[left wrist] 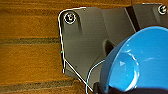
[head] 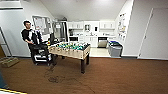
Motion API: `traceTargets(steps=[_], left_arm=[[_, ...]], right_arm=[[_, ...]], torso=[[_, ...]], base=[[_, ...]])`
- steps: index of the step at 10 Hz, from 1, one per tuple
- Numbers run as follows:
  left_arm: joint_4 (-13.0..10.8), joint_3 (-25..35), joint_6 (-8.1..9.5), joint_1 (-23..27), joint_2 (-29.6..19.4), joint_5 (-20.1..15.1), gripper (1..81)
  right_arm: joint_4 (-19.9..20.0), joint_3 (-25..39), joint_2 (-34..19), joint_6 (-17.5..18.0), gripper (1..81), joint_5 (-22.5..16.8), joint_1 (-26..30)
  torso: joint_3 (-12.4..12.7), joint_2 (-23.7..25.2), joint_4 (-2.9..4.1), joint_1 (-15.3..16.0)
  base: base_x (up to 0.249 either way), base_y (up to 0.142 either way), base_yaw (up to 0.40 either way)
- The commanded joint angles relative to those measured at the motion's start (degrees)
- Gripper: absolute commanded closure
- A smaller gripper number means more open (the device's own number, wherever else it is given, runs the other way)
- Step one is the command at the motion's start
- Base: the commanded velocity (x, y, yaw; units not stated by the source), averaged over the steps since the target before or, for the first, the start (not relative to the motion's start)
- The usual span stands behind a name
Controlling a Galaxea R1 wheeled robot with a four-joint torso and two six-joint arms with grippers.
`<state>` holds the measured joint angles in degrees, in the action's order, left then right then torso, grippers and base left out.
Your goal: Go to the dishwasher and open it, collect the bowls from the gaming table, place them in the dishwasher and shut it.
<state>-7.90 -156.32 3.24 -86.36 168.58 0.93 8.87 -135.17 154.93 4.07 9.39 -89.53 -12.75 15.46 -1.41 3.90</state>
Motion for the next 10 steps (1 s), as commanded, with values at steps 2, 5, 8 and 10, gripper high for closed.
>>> traceTargets(steps=[2,5,8,10], left_arm=[[-0.53,-0.13,0.01,2.99,-0.35,-2.95,81.1],[-0.54,-0.13,0.01,2.99,-0.35,-2.86,81.1],[-0.54,-0.13,0.01,2.99,-0.26,-2.77,81.1],[-0.54,-0.13,0.01,2.99,-0.17,-2.77,81.1]], right_arm=[[-0.7,0.18,-1.62,-0.12,81.1,-2.44,2.64],[-0.7,0.18,-1.53,-0.12,81.1,-2.44,2.64],[-0.7,0.18,-1.53,-0.12,81.1,-2.44,2.64],[-0.7,0.09,-1.44,-0.12,81.1,-2.44,2.73]], torso=[[0.0,0.0,0.0,0.0],[0.0,0.02,0.0,-0.09],[0.02,0.07,0.0,-0.09],[0.02,0.07,0.0,-0.09]], base=[[0.0,0.0,0.0],[0.075,0.0,0.0],[0.151,0.0,0.0],[0.153,0.0,0.0]])
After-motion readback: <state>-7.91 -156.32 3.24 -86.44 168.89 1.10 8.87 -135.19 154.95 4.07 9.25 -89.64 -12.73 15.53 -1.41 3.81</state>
